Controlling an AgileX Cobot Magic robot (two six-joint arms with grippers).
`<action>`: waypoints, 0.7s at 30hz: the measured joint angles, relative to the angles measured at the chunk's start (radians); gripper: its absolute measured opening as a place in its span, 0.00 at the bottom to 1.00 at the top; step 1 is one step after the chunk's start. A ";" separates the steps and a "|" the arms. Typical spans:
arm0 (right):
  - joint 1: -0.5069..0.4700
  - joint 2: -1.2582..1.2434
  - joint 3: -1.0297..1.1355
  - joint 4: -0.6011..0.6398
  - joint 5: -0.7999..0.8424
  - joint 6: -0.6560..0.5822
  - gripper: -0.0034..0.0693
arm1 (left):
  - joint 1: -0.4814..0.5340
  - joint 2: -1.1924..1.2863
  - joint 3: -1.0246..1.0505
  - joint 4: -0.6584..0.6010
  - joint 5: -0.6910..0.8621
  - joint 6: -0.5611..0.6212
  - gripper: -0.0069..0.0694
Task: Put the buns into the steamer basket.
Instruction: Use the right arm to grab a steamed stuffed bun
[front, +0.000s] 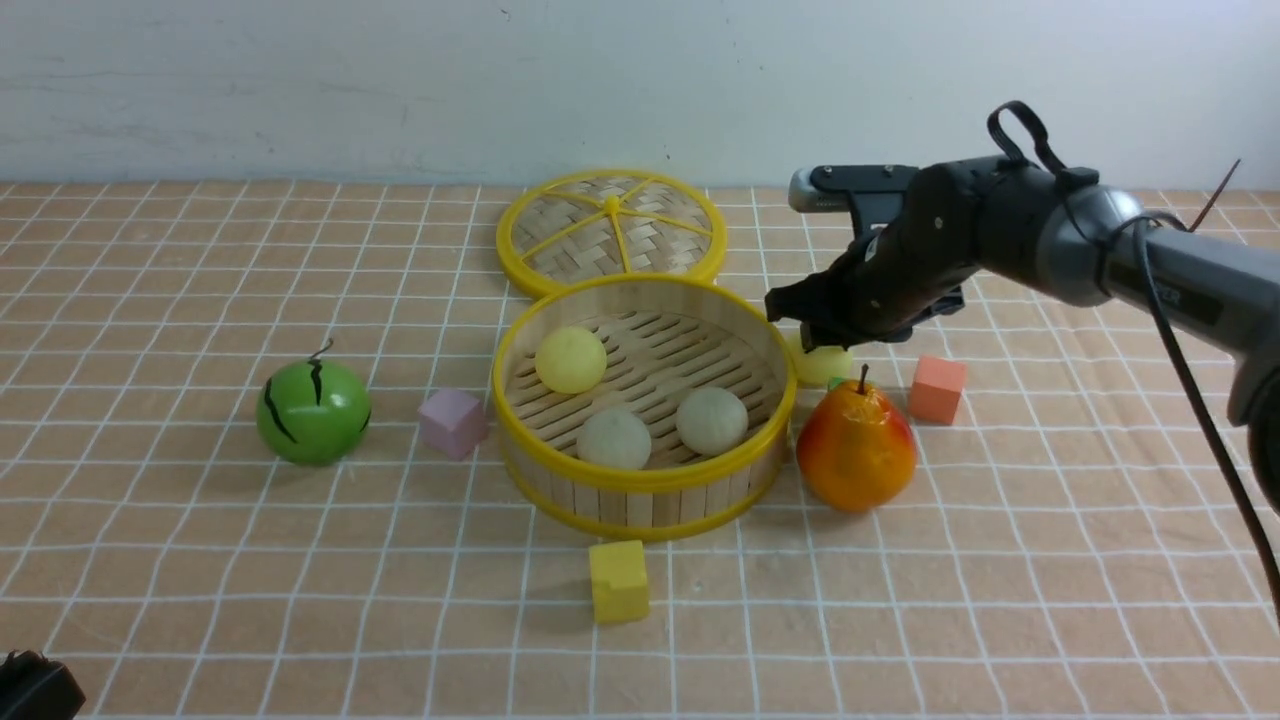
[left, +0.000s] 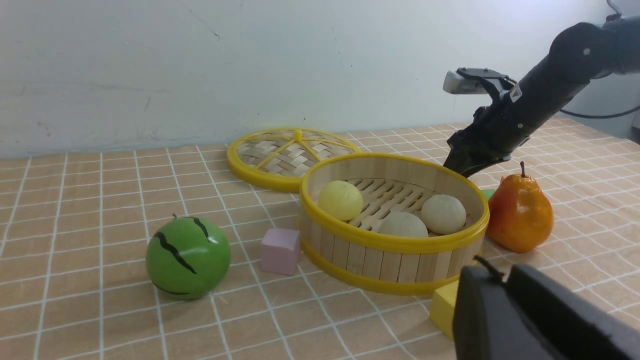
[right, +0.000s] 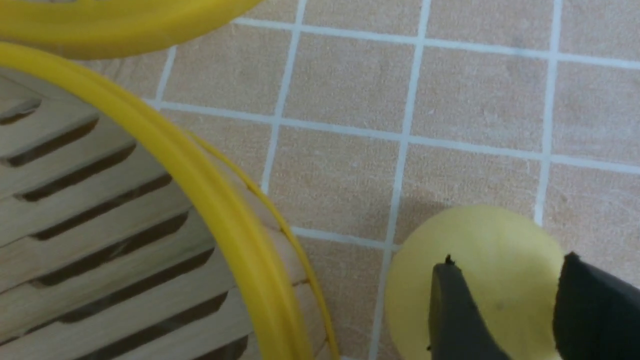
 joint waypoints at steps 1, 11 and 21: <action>0.000 0.005 -0.002 0.003 -0.006 0.002 0.45 | 0.000 0.000 0.000 0.000 0.000 0.000 0.17; 0.000 0.006 -0.005 -0.008 -0.028 0.002 0.22 | 0.000 0.000 0.000 0.000 0.000 0.000 0.18; 0.000 -0.064 -0.004 -0.106 0.040 -0.008 0.05 | 0.000 0.000 0.000 0.000 0.000 0.000 0.20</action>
